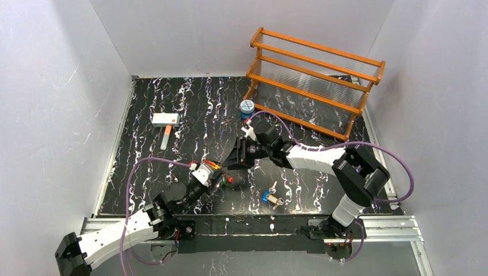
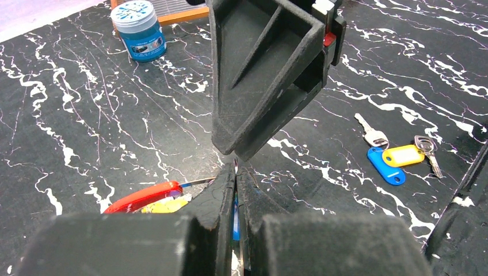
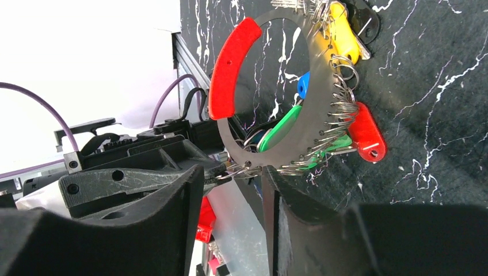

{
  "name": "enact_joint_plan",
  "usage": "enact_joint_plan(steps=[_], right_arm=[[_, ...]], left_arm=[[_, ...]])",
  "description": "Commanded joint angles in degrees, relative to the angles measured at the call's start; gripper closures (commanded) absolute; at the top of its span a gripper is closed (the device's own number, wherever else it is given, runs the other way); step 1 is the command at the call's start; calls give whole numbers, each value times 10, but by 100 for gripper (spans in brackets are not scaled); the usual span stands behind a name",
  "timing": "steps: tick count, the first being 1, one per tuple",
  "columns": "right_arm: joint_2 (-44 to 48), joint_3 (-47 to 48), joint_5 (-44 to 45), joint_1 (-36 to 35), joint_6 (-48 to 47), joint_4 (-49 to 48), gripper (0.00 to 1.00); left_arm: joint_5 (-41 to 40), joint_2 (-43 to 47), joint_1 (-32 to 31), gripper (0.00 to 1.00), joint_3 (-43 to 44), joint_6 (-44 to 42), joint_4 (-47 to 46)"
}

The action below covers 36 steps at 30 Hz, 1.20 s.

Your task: Put the keys on the keyring

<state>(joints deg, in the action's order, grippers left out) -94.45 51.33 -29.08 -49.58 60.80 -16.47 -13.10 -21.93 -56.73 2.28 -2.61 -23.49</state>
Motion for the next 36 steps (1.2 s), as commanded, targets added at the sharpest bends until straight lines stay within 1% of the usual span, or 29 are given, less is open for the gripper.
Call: enact_joint_plan(steps=[1,9,10,13,14,15,28,30,32,36], right_arm=[[-9,18,-9,-1,13,-22,52],[-18,18,-16,-4,26,-33,53],[-18,19,-18,-4,29,-37,57],[-20,20,-24,-5,36,-47,58],[-20,20,-25,-5,38,-49,61],[-21,20,-26,-5,40,-51,61],[-34,23,-40,-11,50,-68,60],[-34,24,-39,-11,47,-67,60],[-32,26,-32,-8,34,-55,60],[-12,31,15,5,-38,17,58]], left_arm=[[4,-2,1,100,1,-6,-24],[4,-13,1,100,1,-7,-32],[4,-15,1,100,1,-7,-33],[4,-24,1,100,3,-7,-34],[3,-27,1,100,4,-6,-36],[3,-31,0,100,4,-4,-39],[-3,-81,1,100,3,14,-80],[-7,-91,1,100,1,22,-87],[-12,-103,1,100,-1,51,-98],[-26,-143,1,100,-1,89,-122]])
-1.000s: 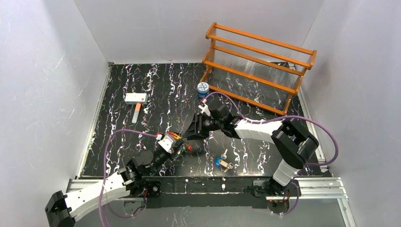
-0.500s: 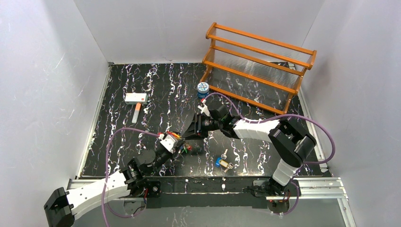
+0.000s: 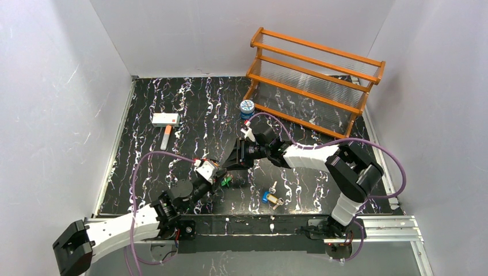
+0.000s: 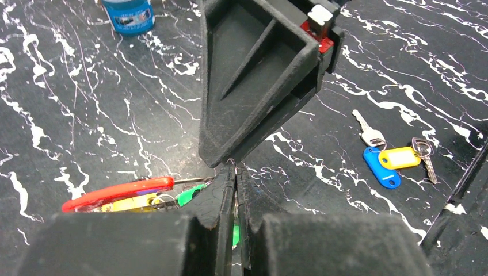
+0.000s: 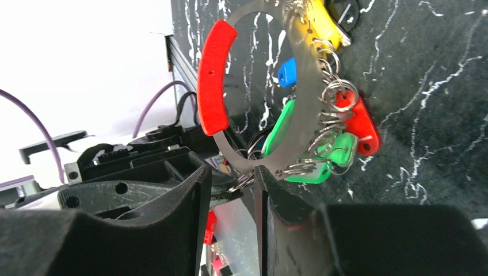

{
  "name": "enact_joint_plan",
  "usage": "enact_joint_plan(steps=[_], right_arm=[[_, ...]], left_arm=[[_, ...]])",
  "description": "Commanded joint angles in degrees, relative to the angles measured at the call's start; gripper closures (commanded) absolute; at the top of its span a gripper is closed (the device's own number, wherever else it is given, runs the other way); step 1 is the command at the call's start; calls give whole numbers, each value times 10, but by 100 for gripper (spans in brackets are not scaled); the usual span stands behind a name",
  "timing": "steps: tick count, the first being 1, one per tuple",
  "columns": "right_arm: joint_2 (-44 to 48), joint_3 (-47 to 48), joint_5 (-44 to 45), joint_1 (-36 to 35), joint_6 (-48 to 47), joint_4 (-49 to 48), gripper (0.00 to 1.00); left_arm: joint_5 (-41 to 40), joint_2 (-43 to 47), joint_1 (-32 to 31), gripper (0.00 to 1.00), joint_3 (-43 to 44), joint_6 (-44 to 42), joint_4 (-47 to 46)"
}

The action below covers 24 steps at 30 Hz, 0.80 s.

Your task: Put the keys on the keyring

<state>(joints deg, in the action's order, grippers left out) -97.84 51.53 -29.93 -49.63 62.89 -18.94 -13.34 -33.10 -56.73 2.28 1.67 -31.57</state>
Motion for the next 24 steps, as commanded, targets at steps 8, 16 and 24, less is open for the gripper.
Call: enact_joint_plan(steps=[8,16,24], right_arm=[[105,-32,59,113,-170,126,51],[165,-92,53,185,-218,148,49],[182,-113,58,200,-245,164,48]], left_arm=[[-99,-195,1,100,53,121,-46],[-69,-443,1,100,192,163,-45],[-32,-589,1,100,300,185,-50]])
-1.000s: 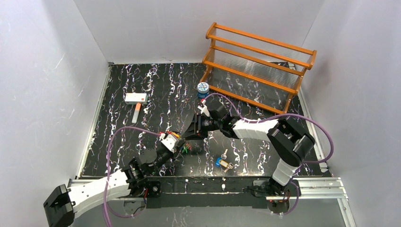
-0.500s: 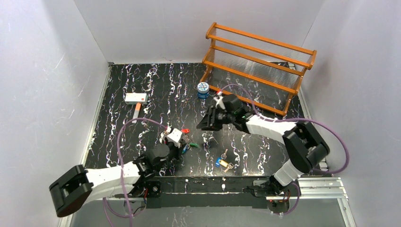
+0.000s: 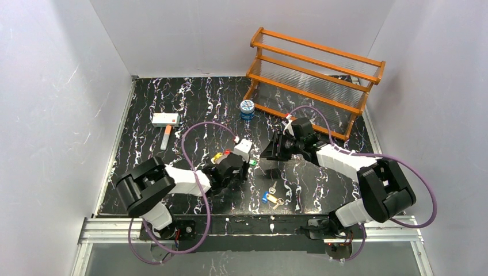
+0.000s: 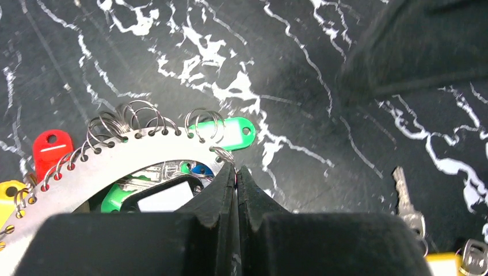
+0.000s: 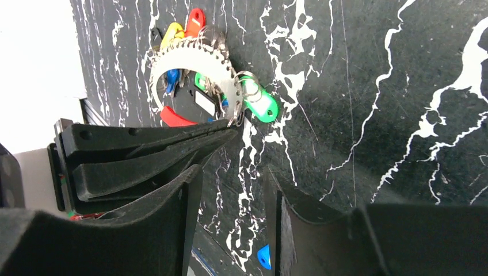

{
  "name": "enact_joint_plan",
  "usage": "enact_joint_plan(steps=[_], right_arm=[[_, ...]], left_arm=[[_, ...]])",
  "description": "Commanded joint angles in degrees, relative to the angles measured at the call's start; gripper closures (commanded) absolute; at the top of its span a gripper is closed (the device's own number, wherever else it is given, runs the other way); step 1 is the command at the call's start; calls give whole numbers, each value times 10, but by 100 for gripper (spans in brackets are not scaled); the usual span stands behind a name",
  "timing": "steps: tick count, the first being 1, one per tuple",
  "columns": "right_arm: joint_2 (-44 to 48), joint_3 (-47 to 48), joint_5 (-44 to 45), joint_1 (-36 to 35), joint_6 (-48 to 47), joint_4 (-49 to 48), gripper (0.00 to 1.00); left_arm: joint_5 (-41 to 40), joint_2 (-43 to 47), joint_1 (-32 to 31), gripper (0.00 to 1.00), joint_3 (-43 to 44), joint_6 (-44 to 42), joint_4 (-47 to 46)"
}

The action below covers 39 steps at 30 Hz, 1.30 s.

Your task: Put the keys on the keyring

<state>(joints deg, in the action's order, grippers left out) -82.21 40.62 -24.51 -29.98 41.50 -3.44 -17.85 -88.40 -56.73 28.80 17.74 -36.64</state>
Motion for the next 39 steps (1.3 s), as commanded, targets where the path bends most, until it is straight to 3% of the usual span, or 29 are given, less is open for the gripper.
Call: enact_joint_plan(steps=[1,2,7,17,23,29,39], right_arm=[[29,-4,9,4,-35,15,48],[31,-4,12,4,-38,17,47],[42,-7,18,4,-47,20,41],[5,-8,-14,4,-25,-16,40],[-40,-3,-43,3,0,-67,46],[-103,26,-59,-16,7,-84,59],[-172,63,-53,-56,21,-101,64]], left_arm=[[14,-43,1,100,44,29,1],[15,-49,0,97,51,32,1],[14,-51,0,56,71,45,1],[-47,62,24,22,28,76,41],[-43,149,56,14,-1,76,123],[12,229,110,13,-46,114,187],[73,312,150,13,-128,185,153]])
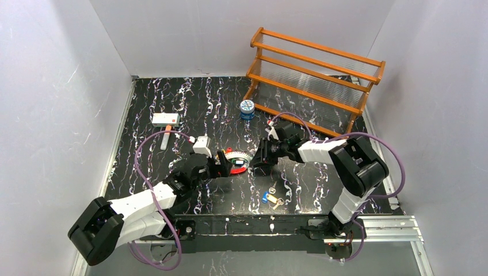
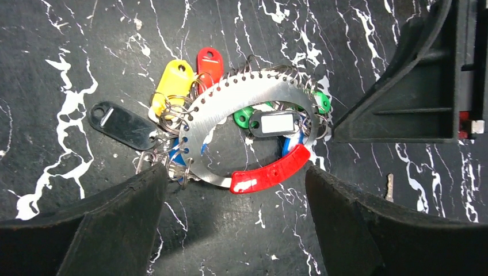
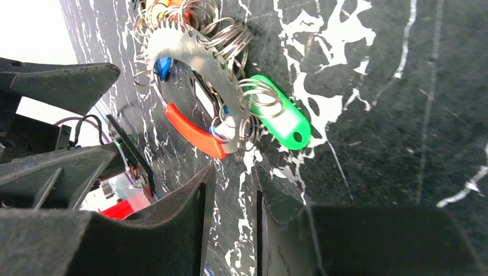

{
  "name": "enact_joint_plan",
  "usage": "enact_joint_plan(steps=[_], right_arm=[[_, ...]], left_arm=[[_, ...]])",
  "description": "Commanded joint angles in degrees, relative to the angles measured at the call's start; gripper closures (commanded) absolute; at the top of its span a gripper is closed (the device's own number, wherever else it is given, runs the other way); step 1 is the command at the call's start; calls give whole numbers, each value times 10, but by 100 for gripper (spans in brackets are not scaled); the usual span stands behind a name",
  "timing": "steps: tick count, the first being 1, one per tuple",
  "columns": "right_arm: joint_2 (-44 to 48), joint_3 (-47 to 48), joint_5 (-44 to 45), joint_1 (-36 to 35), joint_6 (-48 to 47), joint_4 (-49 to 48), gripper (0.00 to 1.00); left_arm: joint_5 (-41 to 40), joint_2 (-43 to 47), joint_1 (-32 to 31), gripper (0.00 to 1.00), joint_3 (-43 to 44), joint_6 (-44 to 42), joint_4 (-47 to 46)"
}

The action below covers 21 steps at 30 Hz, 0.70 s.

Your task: Put the keys on the keyring

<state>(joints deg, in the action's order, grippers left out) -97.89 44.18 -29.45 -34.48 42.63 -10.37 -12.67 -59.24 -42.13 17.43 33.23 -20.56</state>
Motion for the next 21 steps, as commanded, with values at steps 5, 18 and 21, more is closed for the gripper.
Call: enact_joint_plan(steps=[5,18,21], right_arm=[[-40,39,18,-21,18,-25,62],[-12,38,51,-24,-3,-3,99],[7,47,54,-26,-35,23,99]], left_arm=[[25,21,4,14,-13,25,-11],[39,14,4,23,-8,8,-17],[40,14,4,25,-7,0,-19]])
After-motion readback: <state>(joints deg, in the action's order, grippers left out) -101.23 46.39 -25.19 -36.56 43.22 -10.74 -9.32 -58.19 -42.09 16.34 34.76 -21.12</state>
